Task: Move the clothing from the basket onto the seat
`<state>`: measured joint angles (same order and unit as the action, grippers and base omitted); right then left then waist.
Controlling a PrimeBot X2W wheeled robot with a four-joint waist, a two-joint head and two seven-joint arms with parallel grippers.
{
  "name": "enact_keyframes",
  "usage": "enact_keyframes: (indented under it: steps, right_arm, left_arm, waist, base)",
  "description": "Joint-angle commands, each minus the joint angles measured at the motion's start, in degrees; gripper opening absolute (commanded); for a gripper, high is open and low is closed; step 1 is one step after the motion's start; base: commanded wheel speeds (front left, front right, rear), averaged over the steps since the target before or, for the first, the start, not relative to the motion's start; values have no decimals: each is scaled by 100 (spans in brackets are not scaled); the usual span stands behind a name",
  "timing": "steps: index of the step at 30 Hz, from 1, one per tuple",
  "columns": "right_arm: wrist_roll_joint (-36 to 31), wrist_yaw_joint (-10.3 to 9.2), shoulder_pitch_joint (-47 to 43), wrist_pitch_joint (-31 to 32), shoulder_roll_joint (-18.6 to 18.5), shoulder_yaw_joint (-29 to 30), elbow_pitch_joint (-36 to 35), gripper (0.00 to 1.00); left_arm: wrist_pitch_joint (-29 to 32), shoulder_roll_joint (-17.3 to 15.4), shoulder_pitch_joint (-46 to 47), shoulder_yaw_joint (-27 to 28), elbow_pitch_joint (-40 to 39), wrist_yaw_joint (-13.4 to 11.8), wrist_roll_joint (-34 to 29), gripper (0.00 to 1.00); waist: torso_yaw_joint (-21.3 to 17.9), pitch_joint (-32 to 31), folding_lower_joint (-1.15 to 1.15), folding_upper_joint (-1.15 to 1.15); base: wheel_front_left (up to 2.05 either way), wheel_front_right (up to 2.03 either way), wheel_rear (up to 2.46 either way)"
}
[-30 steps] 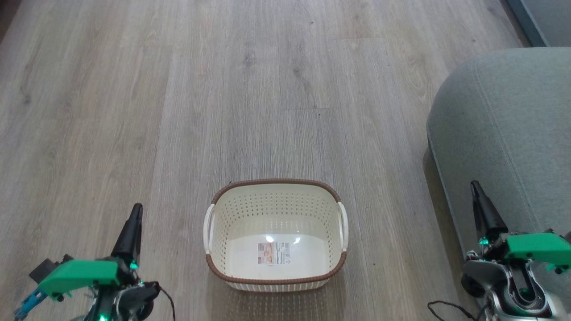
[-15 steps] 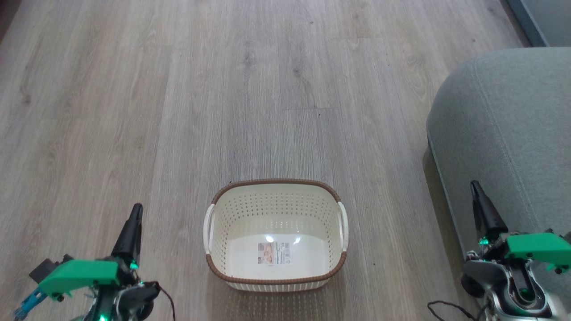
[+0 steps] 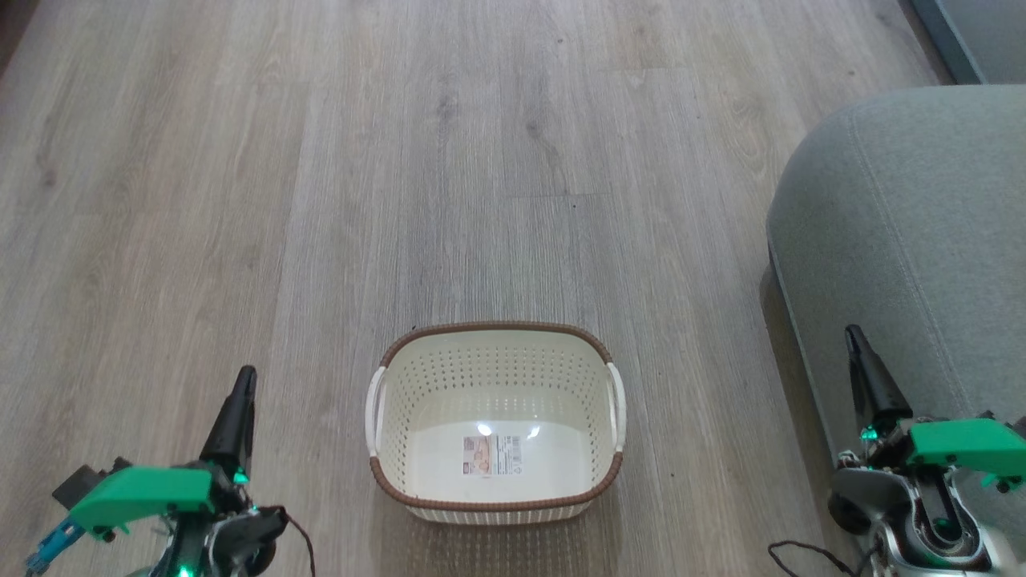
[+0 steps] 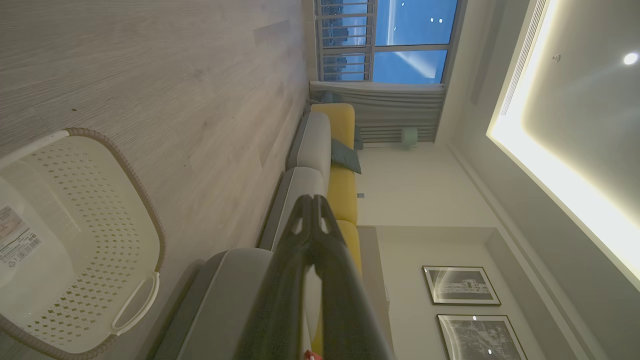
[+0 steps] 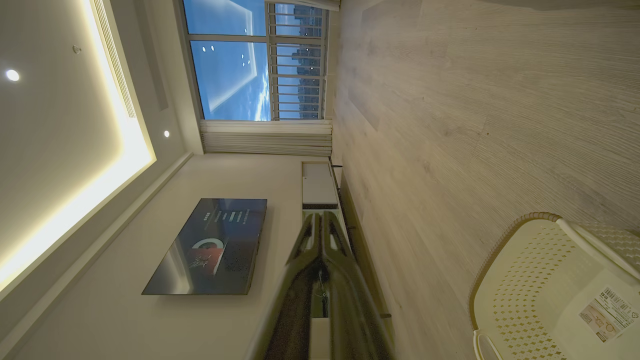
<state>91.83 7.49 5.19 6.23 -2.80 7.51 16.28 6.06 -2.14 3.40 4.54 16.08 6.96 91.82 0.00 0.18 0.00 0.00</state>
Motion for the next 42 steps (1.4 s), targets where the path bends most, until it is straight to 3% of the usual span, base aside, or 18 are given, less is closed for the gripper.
enact_keyframes:
  steps: [1, 42]
  right_arm:
    - [34, 0, 99, 25, -8, -99, -225, 0]
    - [34, 0, 99, 25, -8, -100, -225, 0]
  left_arm:
    - [42, -74, 279, 197, -203, 53, 35, 0]
    - [42, -74, 279, 197, -203, 53, 36, 0]
  waist:
    - [0, 0, 0, 0]
    - [0, 0, 0, 0]
  base:
    - [0, 0, 0]
    - [0, 0, 0]
